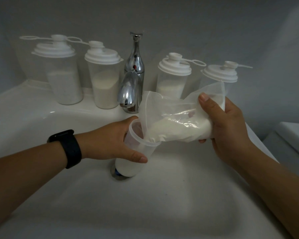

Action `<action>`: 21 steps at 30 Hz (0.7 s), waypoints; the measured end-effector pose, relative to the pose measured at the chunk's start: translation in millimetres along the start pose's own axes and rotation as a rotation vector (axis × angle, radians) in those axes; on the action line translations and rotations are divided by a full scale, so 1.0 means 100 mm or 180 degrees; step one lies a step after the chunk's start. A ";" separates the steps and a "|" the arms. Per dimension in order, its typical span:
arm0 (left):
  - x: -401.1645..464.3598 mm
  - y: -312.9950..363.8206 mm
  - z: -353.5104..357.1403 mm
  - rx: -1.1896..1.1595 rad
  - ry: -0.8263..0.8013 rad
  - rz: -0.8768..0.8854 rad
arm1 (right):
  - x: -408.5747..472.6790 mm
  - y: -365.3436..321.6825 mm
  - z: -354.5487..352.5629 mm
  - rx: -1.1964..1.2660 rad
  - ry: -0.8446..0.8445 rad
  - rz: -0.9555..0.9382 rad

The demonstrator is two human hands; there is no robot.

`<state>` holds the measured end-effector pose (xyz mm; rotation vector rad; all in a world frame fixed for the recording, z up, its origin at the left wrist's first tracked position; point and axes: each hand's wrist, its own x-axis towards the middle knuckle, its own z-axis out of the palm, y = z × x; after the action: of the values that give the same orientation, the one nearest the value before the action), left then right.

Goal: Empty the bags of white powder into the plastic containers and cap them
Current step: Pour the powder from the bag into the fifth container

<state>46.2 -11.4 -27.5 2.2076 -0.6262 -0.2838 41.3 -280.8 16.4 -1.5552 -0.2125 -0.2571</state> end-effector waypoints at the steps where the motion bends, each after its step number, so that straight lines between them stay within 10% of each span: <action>1: 0.00 0.00 0.00 0.0004 0.0004 0.0002 | 0.00 0.00 0.00 0.0011 0.0012 -0.0004; 21: 0.00 -0.01 0.00 0.0030 0.0022 -0.0017 | -0.03 -0.02 0.01 0.0012 0.0016 -0.0010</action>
<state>46.4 -11.1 -28.2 2.2185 -0.6192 -0.2764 37.5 -279.6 17.7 -1.5506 -0.2114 -0.2630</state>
